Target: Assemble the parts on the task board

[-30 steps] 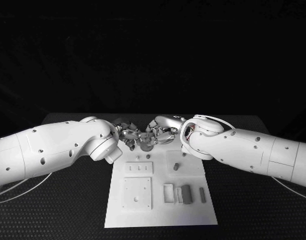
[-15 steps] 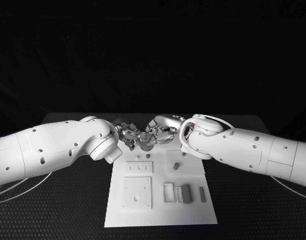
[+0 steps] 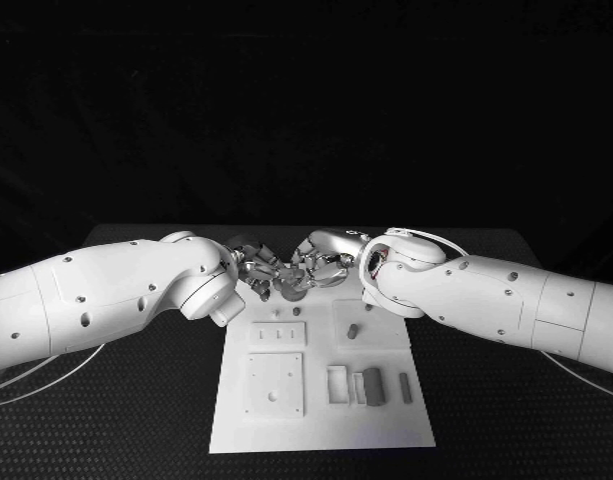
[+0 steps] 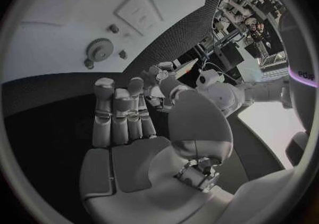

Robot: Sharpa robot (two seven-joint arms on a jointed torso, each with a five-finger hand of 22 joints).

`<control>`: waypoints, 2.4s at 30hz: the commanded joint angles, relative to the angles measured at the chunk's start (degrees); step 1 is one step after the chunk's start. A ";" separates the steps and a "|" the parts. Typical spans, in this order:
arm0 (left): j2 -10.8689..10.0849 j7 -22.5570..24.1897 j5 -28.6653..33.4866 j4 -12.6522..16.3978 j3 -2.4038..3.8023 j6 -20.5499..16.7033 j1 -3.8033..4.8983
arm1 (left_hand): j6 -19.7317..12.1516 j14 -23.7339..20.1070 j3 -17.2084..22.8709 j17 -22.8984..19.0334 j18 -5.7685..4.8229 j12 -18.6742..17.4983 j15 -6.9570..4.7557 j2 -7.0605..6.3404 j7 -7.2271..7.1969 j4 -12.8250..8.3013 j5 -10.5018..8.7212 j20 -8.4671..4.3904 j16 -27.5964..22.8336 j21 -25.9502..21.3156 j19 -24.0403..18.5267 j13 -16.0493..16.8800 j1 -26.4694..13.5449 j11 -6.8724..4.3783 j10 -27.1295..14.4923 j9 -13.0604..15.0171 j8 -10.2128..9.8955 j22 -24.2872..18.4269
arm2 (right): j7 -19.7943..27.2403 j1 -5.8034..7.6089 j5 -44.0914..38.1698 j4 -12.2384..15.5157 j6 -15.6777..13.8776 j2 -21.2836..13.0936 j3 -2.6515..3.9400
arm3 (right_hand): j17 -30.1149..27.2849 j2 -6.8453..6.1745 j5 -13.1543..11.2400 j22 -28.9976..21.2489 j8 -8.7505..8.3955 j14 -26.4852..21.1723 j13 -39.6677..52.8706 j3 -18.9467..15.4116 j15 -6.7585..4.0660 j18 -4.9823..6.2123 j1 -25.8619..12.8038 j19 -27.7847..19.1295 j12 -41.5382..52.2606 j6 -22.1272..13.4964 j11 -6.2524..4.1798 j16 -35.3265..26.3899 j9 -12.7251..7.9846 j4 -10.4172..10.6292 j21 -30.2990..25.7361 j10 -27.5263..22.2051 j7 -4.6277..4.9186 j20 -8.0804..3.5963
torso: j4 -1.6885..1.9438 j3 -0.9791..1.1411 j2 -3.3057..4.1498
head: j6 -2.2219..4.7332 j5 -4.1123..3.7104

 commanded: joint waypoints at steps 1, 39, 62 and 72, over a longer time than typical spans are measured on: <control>0.03 -0.15 1.79 0.08 0.06 0.56 0.03 | 0.39 -0.29 1.18 -0.25 -0.58 0.18 -0.34 1.51 0.00 -0.38 0.31 0.00 0.33 -0.47 0.55 -0.08 2.65 -0.07 -0.32 0.38 0.21 0.11 | 0.43 -0.07 -0.58 -0.29 1.06 0.08 0.01 | -0.01 0.10 0.22 1.03 0.33 -0.07 -0.08 0.09 -0.31 3.33 -0.58 -0.06 0.25 1.54 -0.32 0.28 0.08 0.42 0.14 -0.27 1.75 -0.38 | -0.06 0.04 -0.01 | -0.04 -0.08; -0.33 1.02 7.75 -0.43 0.06 -0.81 0.05 | 1.22 -0.45 5.97 -1.98 -0.80 1.05 -0.75 1.02 -0.55 -2.10 8.32 -0.25 2.93 -1.35 1.46 0.50 6.85 -0.53 0.35 2.96 1.01 1.32 | -0.09 -0.87 0.72 -1.64 -1.75 0.71 -0.27 | -0.76 -2.13 0.20 0.70 -4.52 -2.54 -1.19 0.19 2.07 3.33 -1.34 -1.77 -1.67 -6.25 2.22 -1.46 -1.74 -0.23 -1.29 -3.80 4.41 0.22 | 0.16 0.09 0.07 | -0.24 0.24; -1.07 -2.32 5.54 -1.37 0.04 5.11 0.05 | 1.31 -0.35 6.24 -2.16 -0.81 1.21 -0.88 1.40 -0.64 -2.45 8.64 -0.34 3.42 -1.08 1.67 0.70 5.95 -0.64 0.55 3.62 1.13 1.34 | 2.19 -0.86 5.77 -2.18 -9.98 -5.57 -0.06 | -0.73 -3.90 0.15 1.08 -8.16 -6.69 -1.74 -0.83 5.26 3.33 -0.38 -4.10 -0.01 -14.13 5.39 -0.96 -3.92 -0.16 -2.25 -8.98 7.67 2.09 | -0.05 0.18 0.01 | -0.38 0.90; -0.74 -6.25 0.48 -1.87 0.02 5.59 -0.45 | 3.55 0.82 7.76 -1.26 -0.80 4.31 -2.30 0.23 -2.03 -5.53 19.01 -1.55 7.56 2.61 2.89 2.94 0.69 -2.07 2.27 5.89 2.97 1.51 | 3.20 -0.40 16.94 -2.59 -13.05 -8.53 2.34 | -0.94 -3.77 0.16 1.02 -7.81 -6.67 -2.13 -1.00 5.14 3.33 -0.74 -4.02 0.29 -13.78 5.27 -0.91 -3.89 0.31 -2.25 -8.94 7.54 2.06 | -0.15 0.16 0.04 | -0.71 1.36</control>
